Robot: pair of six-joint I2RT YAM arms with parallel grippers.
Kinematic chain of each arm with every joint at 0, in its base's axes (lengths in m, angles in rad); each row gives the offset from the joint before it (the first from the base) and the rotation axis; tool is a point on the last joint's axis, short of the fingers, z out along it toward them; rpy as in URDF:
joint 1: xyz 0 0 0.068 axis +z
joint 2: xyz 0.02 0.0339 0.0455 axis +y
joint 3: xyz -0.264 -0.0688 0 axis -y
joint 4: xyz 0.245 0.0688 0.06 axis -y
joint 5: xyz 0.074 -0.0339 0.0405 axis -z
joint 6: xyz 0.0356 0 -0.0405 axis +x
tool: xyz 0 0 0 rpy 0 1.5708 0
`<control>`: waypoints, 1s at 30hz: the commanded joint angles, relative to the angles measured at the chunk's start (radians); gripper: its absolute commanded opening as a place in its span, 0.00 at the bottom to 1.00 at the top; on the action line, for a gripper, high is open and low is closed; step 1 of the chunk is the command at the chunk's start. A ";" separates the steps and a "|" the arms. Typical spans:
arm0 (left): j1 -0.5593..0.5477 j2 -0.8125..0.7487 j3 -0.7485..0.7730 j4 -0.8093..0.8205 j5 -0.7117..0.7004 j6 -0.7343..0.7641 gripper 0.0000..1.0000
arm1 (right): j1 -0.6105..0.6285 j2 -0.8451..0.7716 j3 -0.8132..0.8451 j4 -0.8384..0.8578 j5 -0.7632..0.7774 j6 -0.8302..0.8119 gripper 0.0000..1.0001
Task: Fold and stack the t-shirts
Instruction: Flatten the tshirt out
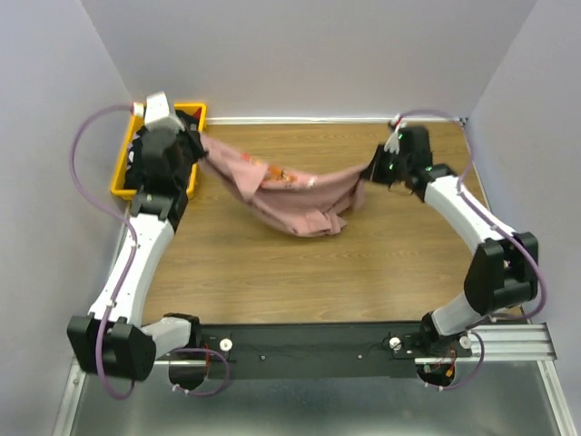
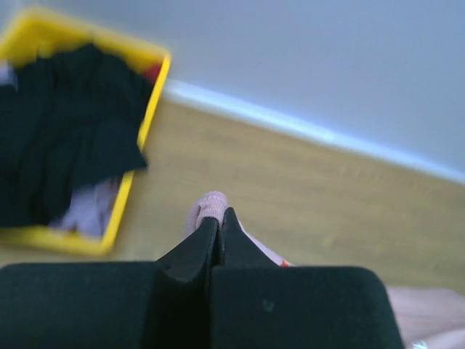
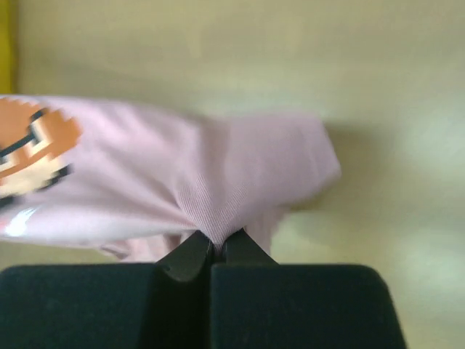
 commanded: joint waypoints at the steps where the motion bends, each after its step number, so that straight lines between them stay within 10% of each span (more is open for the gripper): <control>1: 0.023 0.112 0.325 0.065 0.080 0.067 0.00 | -0.004 -0.100 0.286 -0.164 0.333 -0.171 0.01; 6: 0.025 0.145 0.568 0.025 0.112 0.073 0.00 | -0.004 -0.172 0.503 -0.242 0.500 -0.280 0.08; 10: 0.025 0.038 0.467 0.033 0.151 0.044 0.00 | -0.002 -0.276 0.419 -0.264 0.500 -0.280 0.16; 13: 0.025 -0.077 0.270 0.027 0.180 0.009 0.00 | -0.004 -0.377 0.283 -0.279 0.471 -0.237 0.42; 14: 0.025 -0.108 0.147 0.019 0.194 -0.028 0.00 | -0.002 -0.399 0.243 -0.284 0.436 -0.216 0.73; 16: 0.025 -0.196 -0.050 0.010 0.206 -0.107 0.00 | -0.002 -0.449 0.137 -0.307 0.369 -0.179 0.94; 24: 0.025 -0.315 -0.527 0.048 0.264 -0.223 0.00 | -0.002 -0.401 -0.113 -0.296 0.105 -0.082 0.99; 30: 0.026 -0.292 -0.507 0.016 0.194 -0.178 0.00 | -0.002 -0.252 -0.140 -0.238 0.083 -0.067 0.99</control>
